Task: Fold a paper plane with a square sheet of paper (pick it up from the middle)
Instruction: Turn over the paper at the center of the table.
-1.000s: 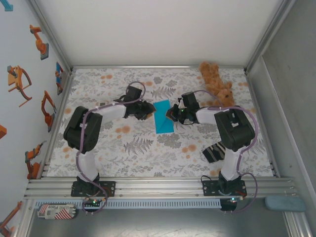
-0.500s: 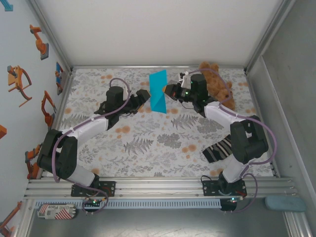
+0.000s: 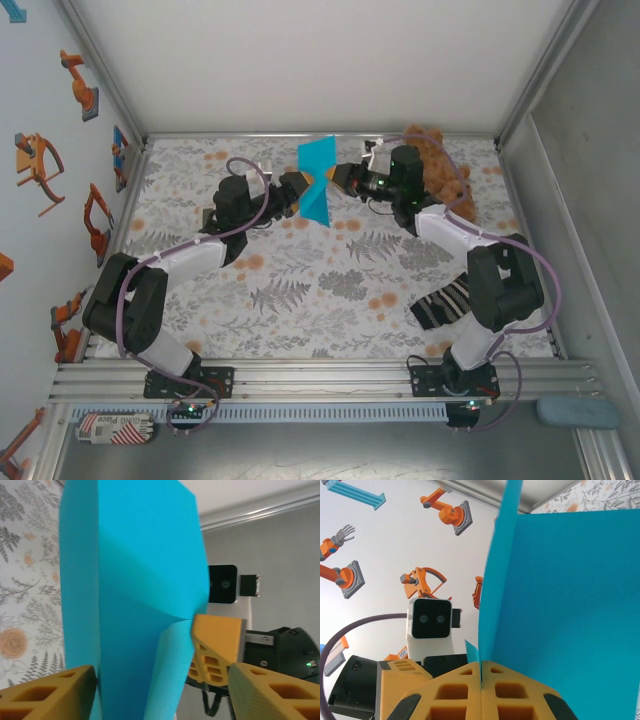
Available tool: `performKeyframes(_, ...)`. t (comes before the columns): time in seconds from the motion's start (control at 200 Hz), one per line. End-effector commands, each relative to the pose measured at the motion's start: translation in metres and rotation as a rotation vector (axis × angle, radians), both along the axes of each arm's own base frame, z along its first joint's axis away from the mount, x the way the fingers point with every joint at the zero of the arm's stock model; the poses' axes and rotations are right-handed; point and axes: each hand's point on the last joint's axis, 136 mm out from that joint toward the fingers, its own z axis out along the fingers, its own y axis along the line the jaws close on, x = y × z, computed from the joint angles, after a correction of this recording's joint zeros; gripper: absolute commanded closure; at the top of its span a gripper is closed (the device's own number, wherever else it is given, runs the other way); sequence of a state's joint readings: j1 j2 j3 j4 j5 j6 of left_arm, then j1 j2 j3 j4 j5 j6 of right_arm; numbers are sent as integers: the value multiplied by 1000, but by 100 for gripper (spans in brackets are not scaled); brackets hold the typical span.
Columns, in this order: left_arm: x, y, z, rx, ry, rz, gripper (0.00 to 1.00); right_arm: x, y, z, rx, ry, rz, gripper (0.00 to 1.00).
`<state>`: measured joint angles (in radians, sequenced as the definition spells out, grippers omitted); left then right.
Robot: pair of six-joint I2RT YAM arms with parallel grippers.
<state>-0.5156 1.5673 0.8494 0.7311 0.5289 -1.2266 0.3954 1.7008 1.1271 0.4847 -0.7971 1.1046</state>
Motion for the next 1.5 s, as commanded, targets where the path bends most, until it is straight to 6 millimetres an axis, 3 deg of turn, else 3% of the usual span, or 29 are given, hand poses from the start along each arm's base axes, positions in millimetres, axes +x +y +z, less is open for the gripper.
performKeyframes(0.0, -1, 0, 14, -35, -54, -17, 39, -3, -6, 22, 33, -50, 2, 100)
performKeyframes(0.285, 3, -1, 11, -17, -30, -19, 76, -4, -13, 16, 24, -43, -11, 99)
performKeyframes(0.496, 6, 3, 5, 19, -15, 1, 88, -2, -32, -2, -116, -26, -79, 75)
performKeyframes(0.576, 7, 7, -1, 56, -7, 16, 88, 1, -51, -13, -243, -29, -153, 64)
performKeyframes(0.686, 6, 16, -12, 161, -3, 47, 89, 3, -79, -24, -380, -28, -243, 57)
performKeyframes(0.916, -5, 60, -39, 718, -1, 138, 90, 3, -128, -34, -585, -37, -408, 49)
performKeyframes(1.147, -8, 108, -42, 1314, -30, 230, 94, 1, -147, -37, -670, -47, -476, 45)
performKeyframes(1.357, -1, 118, -49, 1709, -53, 250, 95, 0, -156, -45, -702, -25, -513, 46)
performKeyframes(1.492, 6, 112, -63, 1917, -58, 227, 95, 0, -160, -48, -720, -14, -529, 46)
